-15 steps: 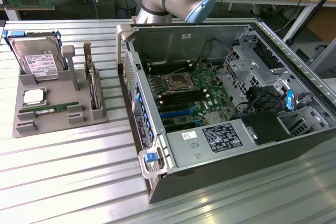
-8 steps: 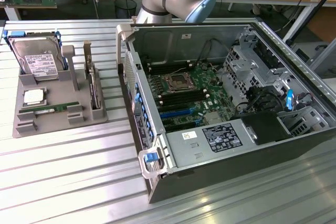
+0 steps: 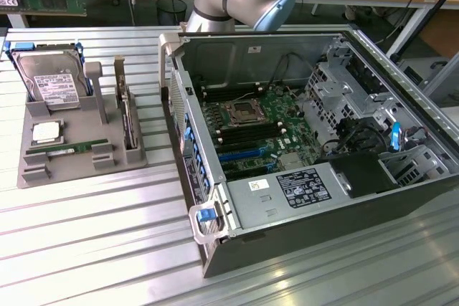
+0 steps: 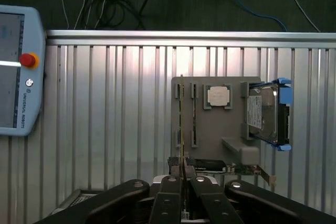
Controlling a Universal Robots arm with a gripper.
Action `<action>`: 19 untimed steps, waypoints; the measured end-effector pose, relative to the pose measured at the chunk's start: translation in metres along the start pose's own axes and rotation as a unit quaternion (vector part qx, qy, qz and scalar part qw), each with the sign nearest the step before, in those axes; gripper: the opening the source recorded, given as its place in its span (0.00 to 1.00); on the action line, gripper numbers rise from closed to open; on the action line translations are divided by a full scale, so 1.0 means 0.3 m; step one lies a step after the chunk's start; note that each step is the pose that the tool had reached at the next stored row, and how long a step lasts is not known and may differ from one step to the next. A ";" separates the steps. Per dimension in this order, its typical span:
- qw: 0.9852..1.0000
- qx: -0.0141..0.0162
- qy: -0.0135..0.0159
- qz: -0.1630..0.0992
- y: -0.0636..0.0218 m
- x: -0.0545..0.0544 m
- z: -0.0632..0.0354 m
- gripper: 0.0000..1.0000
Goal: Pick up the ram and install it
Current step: 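Pick up the ram and move it above insertion slot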
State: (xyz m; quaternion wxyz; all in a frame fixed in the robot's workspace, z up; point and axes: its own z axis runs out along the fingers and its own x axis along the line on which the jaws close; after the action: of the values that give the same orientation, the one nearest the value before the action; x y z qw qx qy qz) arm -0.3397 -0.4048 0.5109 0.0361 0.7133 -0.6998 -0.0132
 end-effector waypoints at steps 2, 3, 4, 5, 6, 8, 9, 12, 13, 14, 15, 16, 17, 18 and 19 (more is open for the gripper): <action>1.000 -0.003 0.000 0.000 -0.011 0.000 0.001 0.13; 1.000 -0.004 0.000 0.000 -0.016 0.000 0.001 0.13; 1.000 -0.005 0.000 0.000 -0.021 0.000 0.001 0.13; 1.000 -0.005 0.000 0.000 -0.025 0.000 0.002 0.13; 1.000 -0.006 0.000 0.000 -0.028 0.000 0.002 0.13; 1.000 -0.007 0.000 0.000 -0.035 0.001 0.002 0.13; 1.000 -0.009 0.000 0.000 -0.044 0.001 0.002 0.13; 1.000 -0.013 0.000 0.000 -0.061 0.001 0.003 0.13; 1.000 -0.014 0.000 0.000 -0.065 0.001 0.003 0.13; 1.000 -0.014 0.000 0.000 -0.069 0.001 0.004 0.13; 1.000 -0.016 0.000 -0.001 -0.074 0.001 0.004 0.13; 1.000 -0.017 0.000 -0.001 -0.080 0.001 0.004 0.13; 1.000 -0.019 0.000 -0.001 -0.090 0.001 0.005 0.13; 1.000 -0.019 0.000 -0.001 -0.094 0.001 0.005 0.13; 1.000 -0.020 0.000 -0.001 -0.097 0.002 0.005 0.13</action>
State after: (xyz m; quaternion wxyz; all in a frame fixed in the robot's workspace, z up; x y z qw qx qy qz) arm -0.3108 -0.4048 0.5072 0.0501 0.7129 -0.6989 -0.0275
